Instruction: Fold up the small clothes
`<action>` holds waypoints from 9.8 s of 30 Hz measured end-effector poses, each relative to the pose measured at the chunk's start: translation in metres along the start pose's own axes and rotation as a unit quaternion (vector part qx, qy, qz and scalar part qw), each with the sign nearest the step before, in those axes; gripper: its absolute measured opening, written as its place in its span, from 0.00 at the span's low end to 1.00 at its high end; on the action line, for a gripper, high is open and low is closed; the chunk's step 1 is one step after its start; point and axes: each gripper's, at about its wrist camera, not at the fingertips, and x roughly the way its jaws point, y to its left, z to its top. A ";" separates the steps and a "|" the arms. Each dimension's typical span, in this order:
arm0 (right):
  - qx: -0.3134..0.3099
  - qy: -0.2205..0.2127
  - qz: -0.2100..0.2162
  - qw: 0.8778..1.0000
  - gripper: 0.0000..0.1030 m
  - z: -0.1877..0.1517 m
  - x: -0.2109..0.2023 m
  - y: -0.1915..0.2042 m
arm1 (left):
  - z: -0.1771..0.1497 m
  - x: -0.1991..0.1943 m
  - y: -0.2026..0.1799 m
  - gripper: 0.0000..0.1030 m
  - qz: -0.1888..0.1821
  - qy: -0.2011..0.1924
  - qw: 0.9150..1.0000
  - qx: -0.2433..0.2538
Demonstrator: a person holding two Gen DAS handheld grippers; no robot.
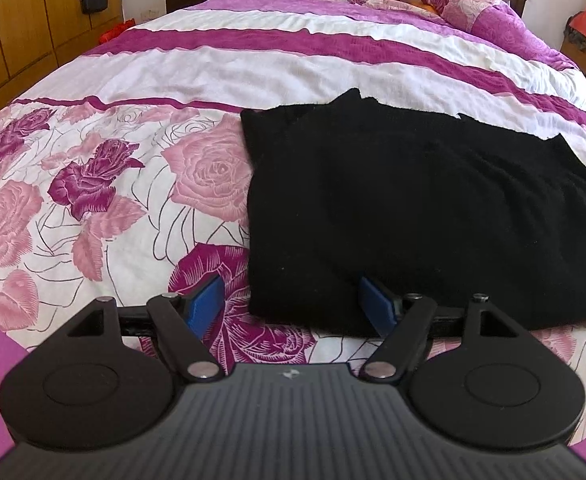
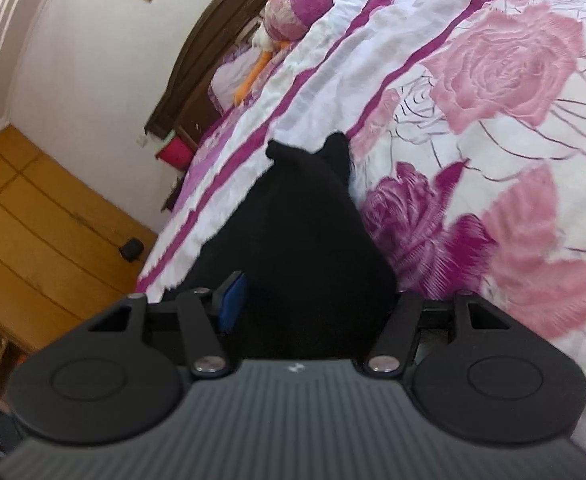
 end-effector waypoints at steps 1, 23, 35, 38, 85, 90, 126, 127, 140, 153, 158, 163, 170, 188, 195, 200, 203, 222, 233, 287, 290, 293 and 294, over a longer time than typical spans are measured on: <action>0.001 -0.005 0.002 1.000 0.57 0.001 0.004 -0.001 | 0.000 0.000 0.000 0.77 0.000 0.000 1.000 0.000; -0.008 -0.054 -0.029 0.998 0.16 0.000 0.027 -0.004 | 0.001 0.001 0.000 0.79 -0.001 0.000 1.000 0.001; -0.008 -0.052 -0.012 0.999 0.14 0.000 0.026 -0.007 | 0.001 0.001 0.002 0.79 -0.003 0.000 1.000 -0.001; -0.017 -0.054 -0.018 0.998 0.14 -0.002 0.026 -0.005 | 0.001 0.001 0.002 0.79 -0.003 0.000 1.000 -0.002; -0.046 -0.078 0.043 0.995 0.12 0.010 0.008 0.064 | -0.004 -0.026 0.010 0.88 0.002 0.009 1.000 -0.017; -0.056 -0.079 0.041 0.994 0.12 0.012 0.010 0.080 | -0.004 -0.032 0.014 0.88 -0.002 0.007 1.000 -0.022; -0.255 0.094 0.035 0.962 0.14 -0.154 0.139 0.259 | -0.032 -0.065 0.131 0.88 0.003 -0.023 0.991 -0.135; -0.257 0.104 0.033 0.960 0.14 -0.160 0.140 0.261 | -0.033 -0.065 0.132 0.88 0.003 -0.023 0.990 -0.136; -0.260 0.116 0.096 0.954 0.15 -0.140 0.062 0.265 | -0.029 -0.079 0.121 0.88 -0.014 -0.047 0.992 -0.117; -0.170 0.067 0.002 0.983 0.15 -0.099 0.012 0.190 | -0.003 -0.098 0.071 0.88 -0.065 -0.109 0.990 -0.059; -0.158 0.072 -0.002 0.985 0.15 -0.103 0.020 0.176 | 0.017 -0.093 0.048 0.87 -0.095 -0.140 0.985 -0.025; -0.158 0.060 0.009 0.986 0.14 -0.103 0.020 0.169 | 0.031 -0.060 0.034 0.86 -0.114 -0.123 0.986 0.002; -0.176 0.060 0.020 0.982 0.13 -0.106 0.029 0.165 | 0.022 0.000 0.033 0.82 -0.043 -0.015 0.999 0.020; -0.226 0.073 -0.017 0.971 0.12 -0.115 0.022 0.158 | 0.008 -0.028 0.043 0.83 -0.067 -0.071 0.995 0.014; -0.175 0.041 0.007 0.984 0.70 -0.098 0.017 0.153 | 0.028 -0.028 0.041 0.83 -0.084 -0.082 0.993 -0.002; -0.169 0.065 0.026 0.983 0.70 -0.086 0.039 0.152 | 0.034 -0.002 0.034 0.83 -0.085 -0.052 0.995 0.010; -0.161 0.081 0.018 0.983 0.70 -0.082 0.058 0.147 | 0.035 0.010 0.032 0.83 -0.095 -0.039 0.995 0.010; -0.161 0.142 0.081 0.973 0.71 -0.088 0.116 0.127 | 0.045 0.050 0.037 0.96 -0.114 -0.018 0.993 -0.014; -0.175 0.132 0.081 0.972 0.71 -0.093 0.115 0.129 | 0.046 0.058 0.041 0.99 -0.129 -0.009 0.991 -0.021; -0.151 0.140 -0.009 0.978 0.56 -0.093 -0.037 0.077 | -0.073 -0.065 -0.040 0.66 -0.198 0.009 0.980 0.007; -0.167 0.129 -0.012 0.977 0.58 -0.098 -0.046 0.079 | -0.079 -0.072 -0.042 0.72 -0.173 -0.010 0.984 0.032; -0.197 0.120 -0.022 0.973 0.59 -0.104 -0.057 0.086 | -0.081 -0.082 -0.046 0.74 -0.153 -0.027 0.986 0.055; -0.203 0.117 -0.024 0.972 0.59 -0.104 -0.060 0.087 | -0.083 -0.085 -0.046 0.74 -0.149 -0.030 0.987 0.059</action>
